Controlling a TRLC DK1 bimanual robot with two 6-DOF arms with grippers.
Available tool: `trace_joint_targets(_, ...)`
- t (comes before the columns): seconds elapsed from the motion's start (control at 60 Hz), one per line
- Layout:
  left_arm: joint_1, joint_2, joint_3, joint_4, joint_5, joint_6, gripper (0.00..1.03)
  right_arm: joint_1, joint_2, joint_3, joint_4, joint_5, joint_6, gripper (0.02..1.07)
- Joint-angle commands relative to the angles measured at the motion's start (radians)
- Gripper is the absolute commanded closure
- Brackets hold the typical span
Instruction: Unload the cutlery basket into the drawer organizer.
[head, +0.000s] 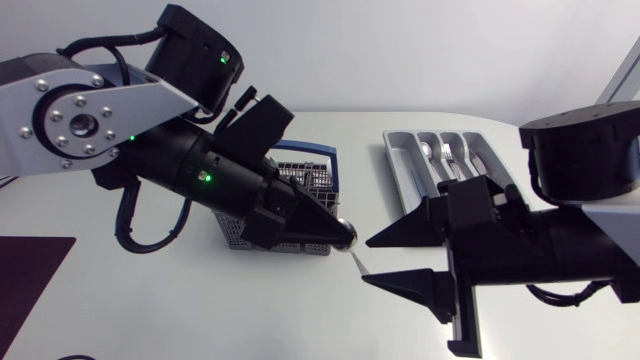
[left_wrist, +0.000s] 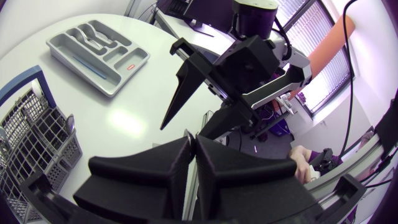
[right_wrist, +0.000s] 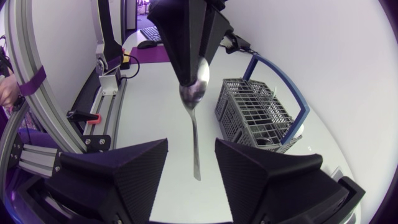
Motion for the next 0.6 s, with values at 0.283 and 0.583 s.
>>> trace_joint_targets(0.283,-0.026,0.031,0.053,-0.025,0.022,0.019,0.93,0.009,0.057,0.007,0.035,-0.009,-0.029,0.77)
trace_joint_targets(0.583,-0.022,0.034,0.047,-0.027,0.022,0.022,0.93,0.017,0.06,0.016,0.029,-0.013,-0.024,0.89)
